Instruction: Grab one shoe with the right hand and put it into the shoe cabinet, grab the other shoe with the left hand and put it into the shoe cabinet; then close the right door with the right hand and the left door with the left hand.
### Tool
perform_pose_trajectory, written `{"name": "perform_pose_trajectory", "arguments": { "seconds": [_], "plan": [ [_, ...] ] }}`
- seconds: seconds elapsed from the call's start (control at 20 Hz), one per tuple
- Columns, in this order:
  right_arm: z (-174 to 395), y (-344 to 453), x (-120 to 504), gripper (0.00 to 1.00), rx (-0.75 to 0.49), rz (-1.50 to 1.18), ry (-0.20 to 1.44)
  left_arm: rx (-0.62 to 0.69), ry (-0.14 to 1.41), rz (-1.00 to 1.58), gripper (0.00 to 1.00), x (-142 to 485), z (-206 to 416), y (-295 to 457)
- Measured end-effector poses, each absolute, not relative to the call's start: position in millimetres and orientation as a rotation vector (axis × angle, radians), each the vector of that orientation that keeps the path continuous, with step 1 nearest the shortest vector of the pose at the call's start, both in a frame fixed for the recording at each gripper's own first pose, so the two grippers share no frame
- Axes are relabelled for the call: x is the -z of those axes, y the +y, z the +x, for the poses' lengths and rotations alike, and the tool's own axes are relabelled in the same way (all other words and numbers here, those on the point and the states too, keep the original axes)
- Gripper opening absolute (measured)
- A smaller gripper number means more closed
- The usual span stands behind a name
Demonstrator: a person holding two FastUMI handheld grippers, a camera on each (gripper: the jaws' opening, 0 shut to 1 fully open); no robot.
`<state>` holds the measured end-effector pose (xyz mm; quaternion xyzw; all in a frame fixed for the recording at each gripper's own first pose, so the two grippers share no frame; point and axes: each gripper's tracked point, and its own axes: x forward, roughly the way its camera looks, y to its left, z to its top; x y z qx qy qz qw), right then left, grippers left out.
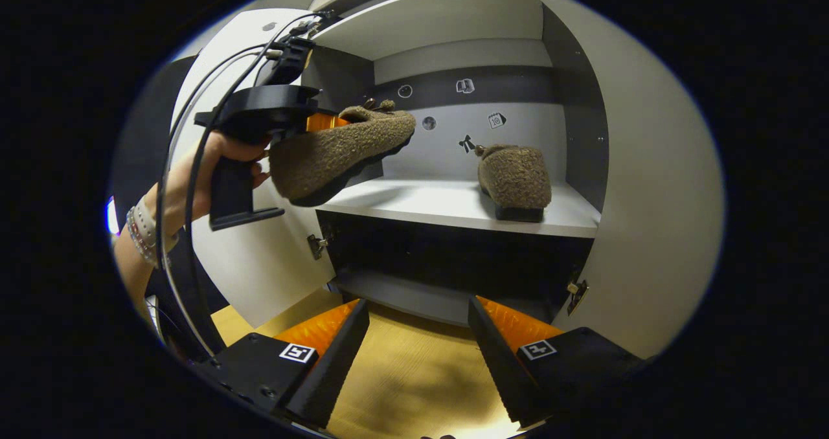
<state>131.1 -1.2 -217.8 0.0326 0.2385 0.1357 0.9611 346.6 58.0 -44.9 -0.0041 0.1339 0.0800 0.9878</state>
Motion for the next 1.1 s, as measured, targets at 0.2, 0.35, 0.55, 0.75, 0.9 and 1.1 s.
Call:
{"name": "perform_pose_trajectory", "arguments": {
  "seconds": [0.2,0.35,0.55,0.75,0.9,1.1],
  "plan": [
    [145.0,-6.4,223.8,0.98,-0.266,0.102,0.511,-0.146,0.313,-0.062,0.07,60.6,396.1,63.3],
    [151.2,-9.5,223.5,0.98,-0.265,0.118,0.515,-0.121,0.347,-0.056,0.08,74.3,422.8,63.0],
    [153.2,-14.2,225.3,0.98,-0.263,0.115,0.526,-0.135,0.409,-0.018,0.11,95.0,445.5,65.6],
    [155.1,-7.5,220.2,0.99,-0.281,0.131,0.521,-0.139,0.439,-0.041,0.18,107.2,449.5,66.8],
    [155.1,-3.8,217.7,0.99,-0.293,0.132,0.523,-0.157,0.485,-0.058,0.22,116.1,445.2,73.8],
    [155.4,-0.8,218.6,0.99,-0.302,0.127,0.526,-0.145,0.476,-0.051,0.46,110.0,439.3,75.9]
  ]
}}
